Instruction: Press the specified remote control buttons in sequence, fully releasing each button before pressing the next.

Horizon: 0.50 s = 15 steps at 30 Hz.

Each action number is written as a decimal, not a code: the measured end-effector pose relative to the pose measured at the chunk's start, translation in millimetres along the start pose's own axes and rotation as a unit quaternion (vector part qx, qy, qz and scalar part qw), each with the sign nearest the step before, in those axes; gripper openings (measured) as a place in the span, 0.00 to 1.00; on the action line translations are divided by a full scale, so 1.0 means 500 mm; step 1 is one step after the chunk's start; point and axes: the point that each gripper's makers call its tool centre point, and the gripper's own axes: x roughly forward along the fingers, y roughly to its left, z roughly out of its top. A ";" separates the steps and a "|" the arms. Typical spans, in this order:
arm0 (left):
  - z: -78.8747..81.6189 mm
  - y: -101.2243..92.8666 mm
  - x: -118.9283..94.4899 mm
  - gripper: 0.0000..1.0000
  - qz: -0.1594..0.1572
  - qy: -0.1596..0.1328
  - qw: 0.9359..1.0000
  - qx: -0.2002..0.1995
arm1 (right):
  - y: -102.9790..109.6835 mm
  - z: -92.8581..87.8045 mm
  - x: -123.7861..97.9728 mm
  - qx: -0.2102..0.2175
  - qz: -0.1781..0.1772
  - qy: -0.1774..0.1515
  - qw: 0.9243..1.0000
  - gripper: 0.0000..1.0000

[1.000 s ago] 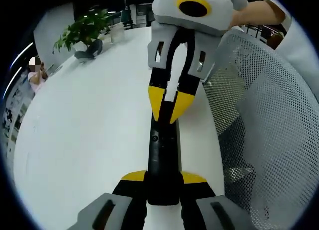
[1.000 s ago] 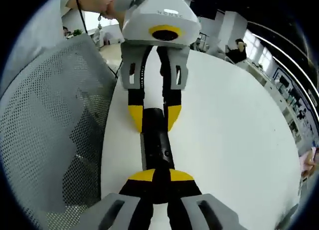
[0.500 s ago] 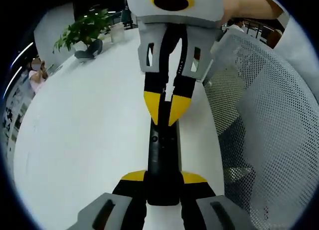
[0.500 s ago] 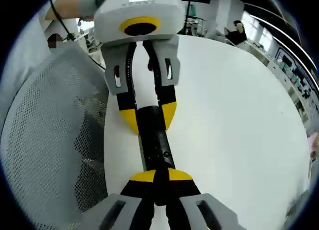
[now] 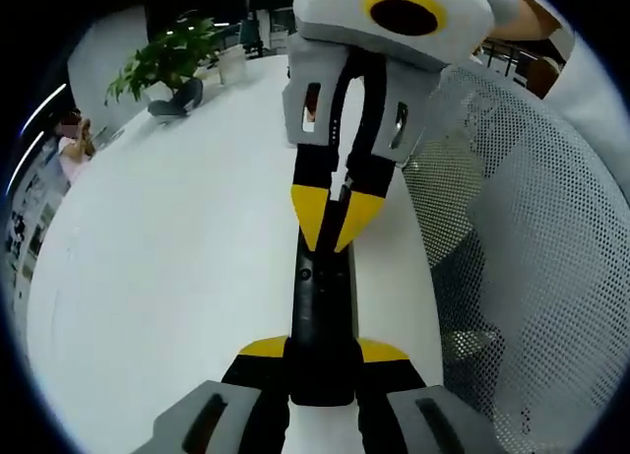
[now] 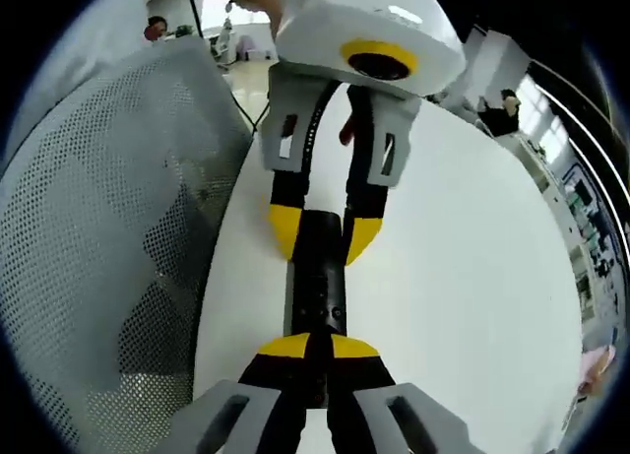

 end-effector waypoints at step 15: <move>0.000 0.000 0.000 0.23 -0.001 -0.006 1.000 -0.002 | -0.005 -0.001 0.004 0.119 -0.074 0.018 0.990 0.01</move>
